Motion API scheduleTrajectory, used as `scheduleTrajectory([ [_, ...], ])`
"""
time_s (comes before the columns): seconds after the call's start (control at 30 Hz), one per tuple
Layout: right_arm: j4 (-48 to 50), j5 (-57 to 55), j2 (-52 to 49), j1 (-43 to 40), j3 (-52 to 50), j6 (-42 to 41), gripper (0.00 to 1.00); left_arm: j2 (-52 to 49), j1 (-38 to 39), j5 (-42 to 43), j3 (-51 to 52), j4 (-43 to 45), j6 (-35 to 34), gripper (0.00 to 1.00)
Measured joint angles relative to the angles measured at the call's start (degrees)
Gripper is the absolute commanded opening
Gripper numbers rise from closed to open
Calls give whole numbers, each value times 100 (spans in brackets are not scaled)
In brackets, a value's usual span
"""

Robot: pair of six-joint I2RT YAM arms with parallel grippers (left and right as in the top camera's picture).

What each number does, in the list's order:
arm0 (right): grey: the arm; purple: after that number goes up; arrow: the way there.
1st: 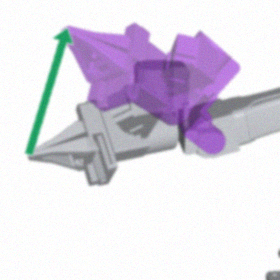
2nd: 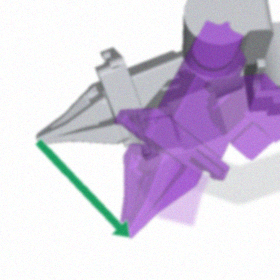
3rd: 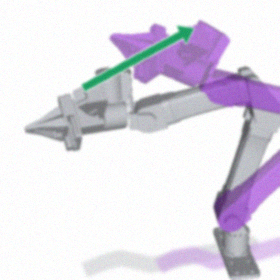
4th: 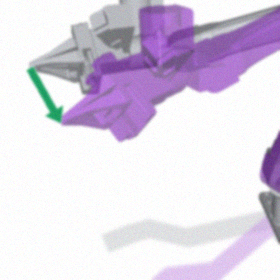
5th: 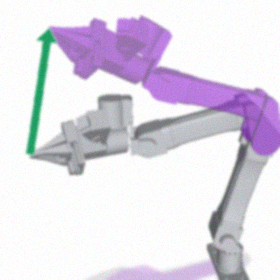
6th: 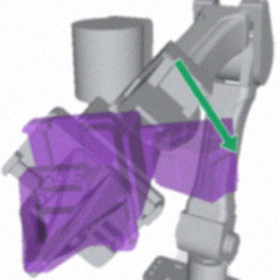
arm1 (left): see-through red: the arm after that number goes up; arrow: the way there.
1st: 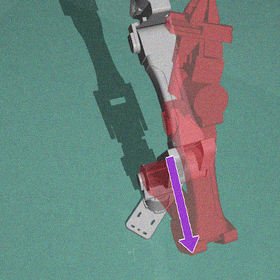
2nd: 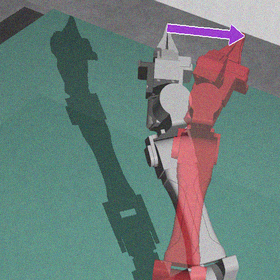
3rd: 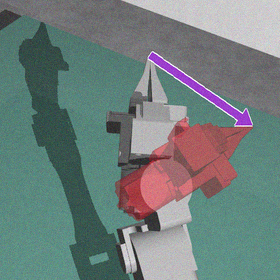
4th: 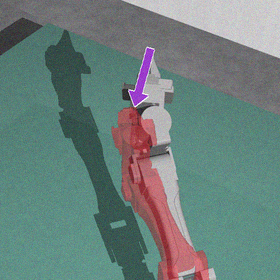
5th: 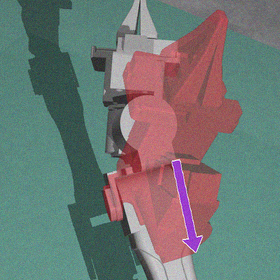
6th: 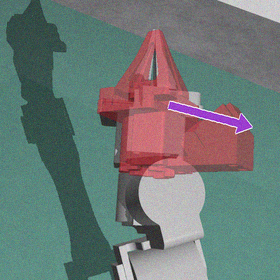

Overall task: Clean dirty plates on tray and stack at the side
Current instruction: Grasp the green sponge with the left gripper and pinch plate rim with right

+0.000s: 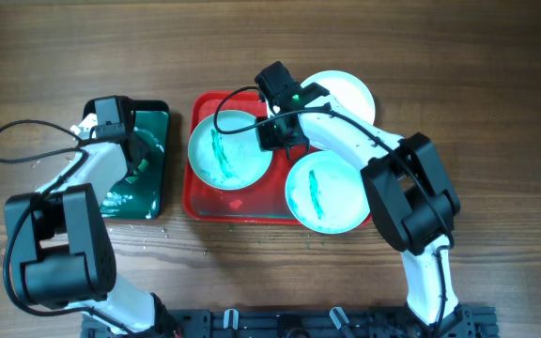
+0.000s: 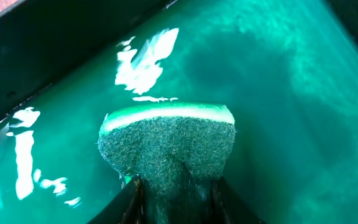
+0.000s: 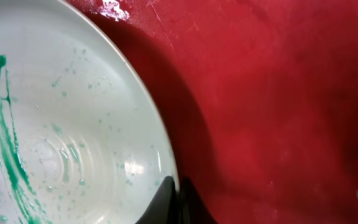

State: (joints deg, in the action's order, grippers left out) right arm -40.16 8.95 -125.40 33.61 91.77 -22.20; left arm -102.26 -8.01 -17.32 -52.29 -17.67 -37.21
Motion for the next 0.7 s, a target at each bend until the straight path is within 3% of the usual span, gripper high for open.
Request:
scheduleTrajectory([
  [0.03,0,0,0,0,0,0,4,-13,0,2,0,42,9,4],
  [0.23,2,0,0,0,0,0,4,-9,-7,4,-7,9,39,4],
  [0.33,4,0,0,0,0,0,4,208,-4,203,-37,-494,247,4],
  [0.47,48,26,-2,0,0,118,4,951,-4,846,-275,-1113,767,4],
  [0.7,107,417,-2,-4,0,396,4,2229,61,1471,-560,-1412,1189,4],
])
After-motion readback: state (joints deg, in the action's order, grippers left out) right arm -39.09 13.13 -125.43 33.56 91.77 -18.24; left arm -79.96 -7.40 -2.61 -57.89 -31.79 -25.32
